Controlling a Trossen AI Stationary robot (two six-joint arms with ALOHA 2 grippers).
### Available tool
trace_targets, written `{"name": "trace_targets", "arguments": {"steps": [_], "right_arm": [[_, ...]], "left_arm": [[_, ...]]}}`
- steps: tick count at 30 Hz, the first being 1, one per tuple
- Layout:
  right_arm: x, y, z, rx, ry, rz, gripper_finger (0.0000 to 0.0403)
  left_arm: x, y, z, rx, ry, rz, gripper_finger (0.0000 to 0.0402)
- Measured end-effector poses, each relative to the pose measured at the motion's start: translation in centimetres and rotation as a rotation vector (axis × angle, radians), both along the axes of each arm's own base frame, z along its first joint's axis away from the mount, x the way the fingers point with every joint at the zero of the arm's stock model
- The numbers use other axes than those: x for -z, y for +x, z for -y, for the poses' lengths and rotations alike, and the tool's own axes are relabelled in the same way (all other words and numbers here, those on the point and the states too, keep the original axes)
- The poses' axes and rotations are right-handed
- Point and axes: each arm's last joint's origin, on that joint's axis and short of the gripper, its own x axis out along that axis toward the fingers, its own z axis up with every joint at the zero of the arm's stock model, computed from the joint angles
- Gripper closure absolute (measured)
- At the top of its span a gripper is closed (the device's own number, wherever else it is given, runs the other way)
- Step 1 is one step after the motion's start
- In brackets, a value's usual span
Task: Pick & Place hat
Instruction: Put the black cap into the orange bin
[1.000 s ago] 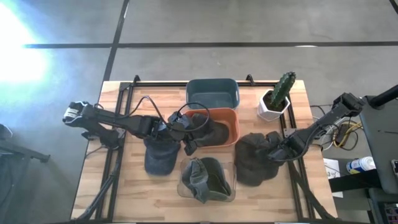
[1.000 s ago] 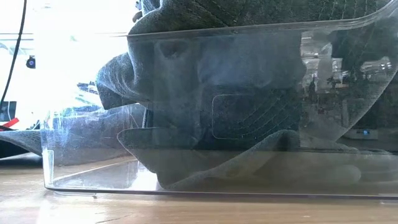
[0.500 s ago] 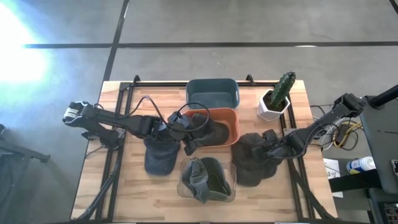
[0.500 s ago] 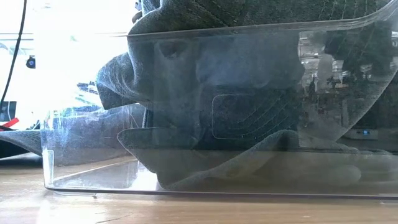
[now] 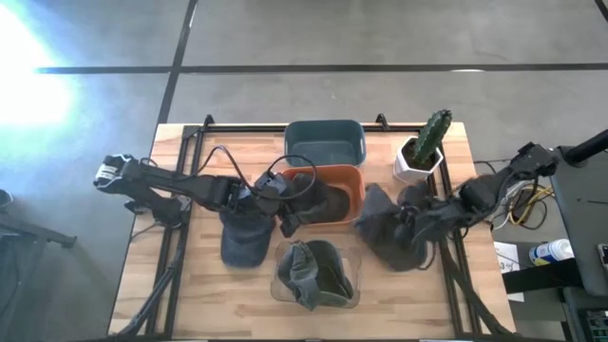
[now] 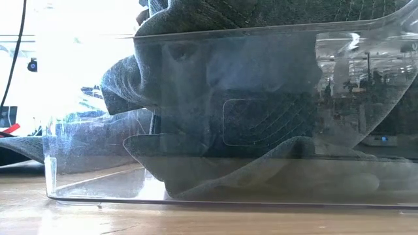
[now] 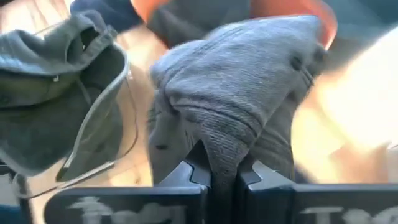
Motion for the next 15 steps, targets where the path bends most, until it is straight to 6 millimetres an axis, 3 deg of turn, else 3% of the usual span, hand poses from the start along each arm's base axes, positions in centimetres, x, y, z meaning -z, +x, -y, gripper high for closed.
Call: {"name": "trace_targets", "arguments": {"steps": [9, 11, 15], "right_arm": [[-7.3, 4.3, 3.3, -0.212, -0.34, 0.01, 0.0394], [-8.2, 5.9, 4.5, -0.253, -0.392, 0.009, 0.0394], [-8.3, 9.2, 7.1, -0.378, -0.319, 0.024, 0.0394]], "left_arm": [[-1.6, -1.0, 0.1, -0.037, -0.088, 0.097, 0.028], [-2.0, -1.2, 0.3, -0.034, -0.1, 0.119, 0.028], [-3.0, -1.9, 0.6, -0.041, -0.119, 0.174, 0.028]]}}
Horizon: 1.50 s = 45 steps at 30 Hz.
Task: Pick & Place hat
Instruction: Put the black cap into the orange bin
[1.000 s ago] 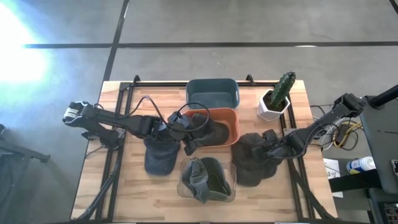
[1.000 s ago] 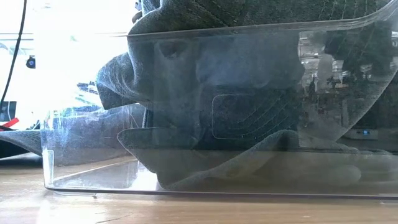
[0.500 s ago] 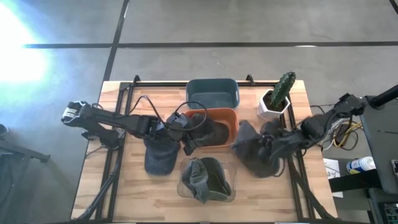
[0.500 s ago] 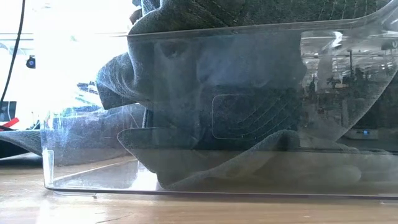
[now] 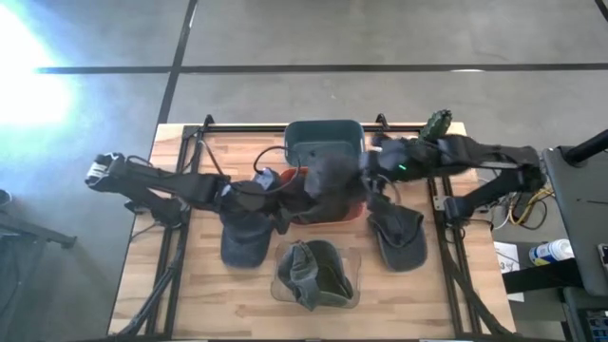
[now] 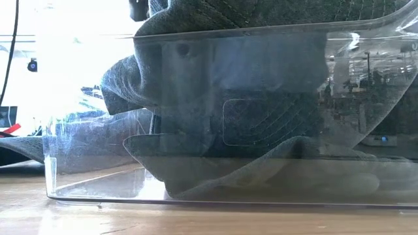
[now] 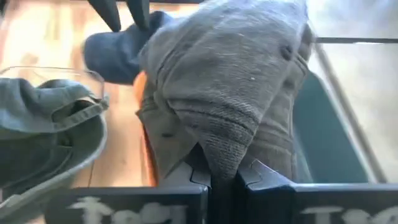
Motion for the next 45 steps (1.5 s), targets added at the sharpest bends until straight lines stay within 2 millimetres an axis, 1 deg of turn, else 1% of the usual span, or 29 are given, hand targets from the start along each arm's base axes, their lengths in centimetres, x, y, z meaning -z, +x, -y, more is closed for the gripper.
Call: {"name": "trace_targets", "arguments": {"steps": [5, 9, 12, 17, 23, 29, 32, 35, 41, 45], "right_arm": [[2.5, 3.6, 2.3, -0.097, -0.02, -0.103, 0.0394], [4.9, 5.9, 3.5, -0.173, 0.013, -0.174, 0.0394], [6.9, 7.6, 4.1, -0.196, 0.002, -0.233, 0.0394], [9.5, 10.0, 4.9, -0.255, 0.031, -0.259, 0.0394], [13.4, 11.8, 5.4, -0.259, 0.066, -0.393, 0.0391], [16.2, 13.0, 5.7, -0.208, 0.115, -0.465, 0.0361], [16.4, 13.0, 5.8, -0.168, 0.115, -0.474, 0.0333], [16.1, 12.9, 5.8, -0.127, 0.1, -0.469, 0.0299], [13.5, 11.5, 5.8, -0.048, 0.09, -0.475, 0.0227], [12.2, 10.6, 5.3, -0.045, 0.099, -0.473, 0.0194]], "left_arm": [[-1.6, -1.4, 0.7, -0.066, -0.007, 0.092, 0.028], [-2.8, -3.0, 1.5, -0.113, 0.022, 0.147, 0.028], [-3.3, -4.0, 2.1, -0.14, 0.043, 0.171, 0.028], [-3.2, -4.9, 2.6, -0.155, 0.072, 0.143, 0.028], [-2.3, -5.3, 2.6, -0.167, 0.072, 0.067, 0.028], [-1.6, -5.7, 2.5, -0.174, 0.089, -0.005, 0.028], [-1.3, -5.9, 2.4, -0.181, 0.096, -0.042, 0.028], [-0.8, -6.2, 2.2, -0.193, 0.097, -0.086, 0.028], [-0.4, -6.6, 2.1, -0.204, 0.105, -0.133, 0.028], [0.0, -7.0, 1.9, -0.211, 0.124, -0.189, 0.028]]}}
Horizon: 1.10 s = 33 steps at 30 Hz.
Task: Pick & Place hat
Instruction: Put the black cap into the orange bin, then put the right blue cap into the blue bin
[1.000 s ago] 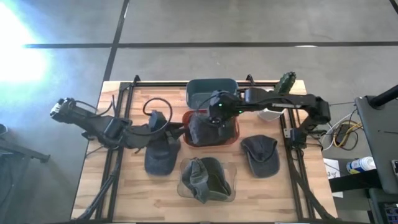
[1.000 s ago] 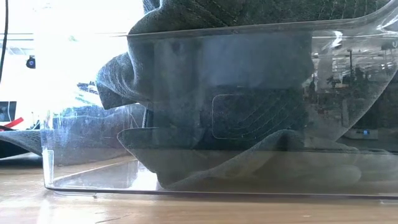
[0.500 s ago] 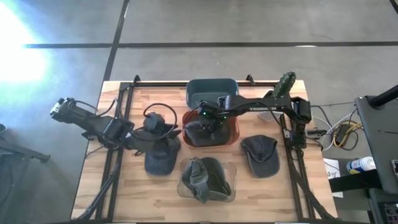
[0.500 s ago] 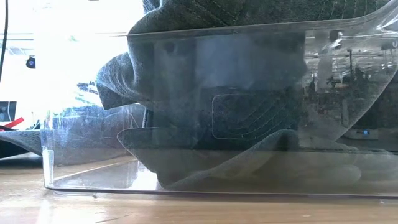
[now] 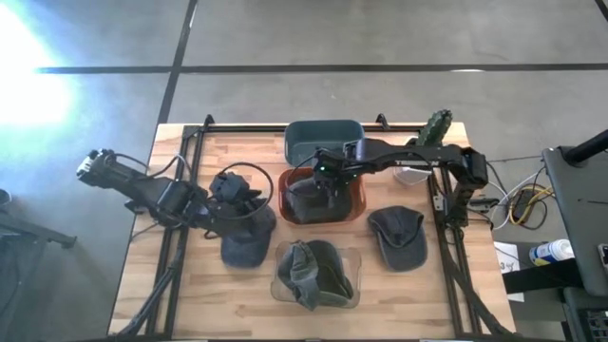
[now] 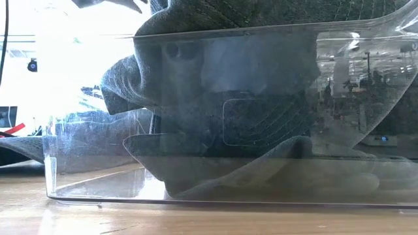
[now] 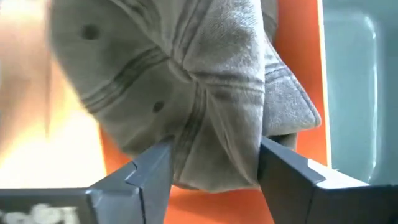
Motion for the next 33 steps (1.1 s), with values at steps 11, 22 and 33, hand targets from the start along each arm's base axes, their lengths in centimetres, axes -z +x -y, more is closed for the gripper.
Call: {"name": "trace_targets", "arguments": {"steps": [11, 22, 33], "right_arm": [[-4.9, -5.2, -3.5, 0.077, 0.044, 0.081, 0.0176], [-2.2, -12.1, -8.5, 0.521, 0.151, -0.102, 0.0177], [5.2, -14.0, -13.3, 0.807, 0.242, -0.162, 0.0177]], "left_arm": [[2.6, -1.8, -0.3, -0.021, -0.123, -0.254, 0.028], [7.2, -0.8, 0.5, 0.087, -0.185, -0.275, 0.028], [9.6, -1.4, 0.3, 0.147, -0.091, -0.382, 0.028]]}}
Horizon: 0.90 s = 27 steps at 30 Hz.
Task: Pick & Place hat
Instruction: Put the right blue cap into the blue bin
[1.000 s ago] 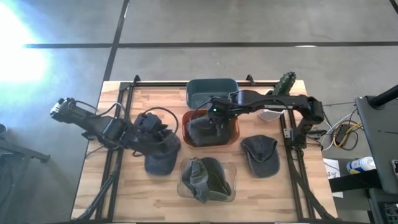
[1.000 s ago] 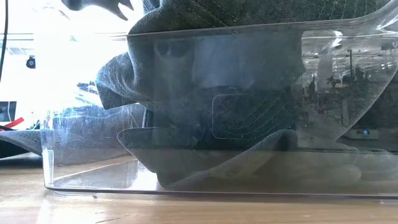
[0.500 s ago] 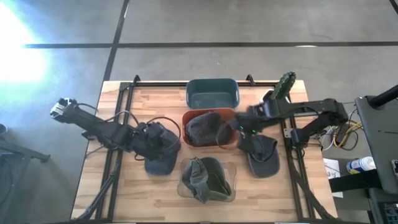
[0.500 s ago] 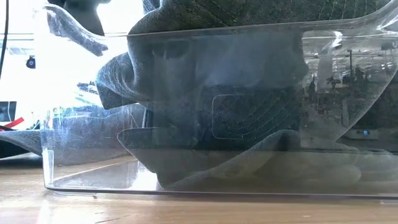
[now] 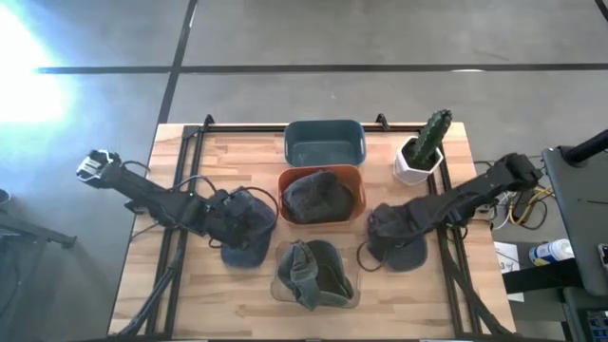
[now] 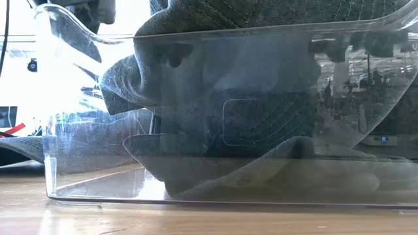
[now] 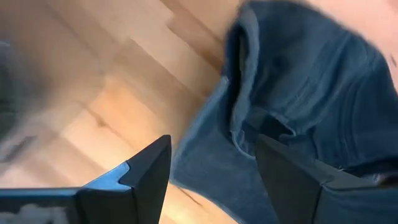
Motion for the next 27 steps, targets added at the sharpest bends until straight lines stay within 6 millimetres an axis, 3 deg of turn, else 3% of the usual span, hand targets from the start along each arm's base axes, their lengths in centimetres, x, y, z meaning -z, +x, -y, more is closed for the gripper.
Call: {"name": "trace_targets", "arguments": {"steps": [15, 27], "right_arm": [[4.4, 3.0, -1.8, 0.107, -0.037, -0.107, 0.0177], [7.1, 3.2, -1.9, 0.119, -0.079, -0.202, 0.0178]], "left_arm": [[0.1, 0.0, 0.0, 0.077, 0.052, -0.029, 0.028], [0.1, 0.0, 0.0, 0.122, 0.081, -0.045, 0.028]]}}
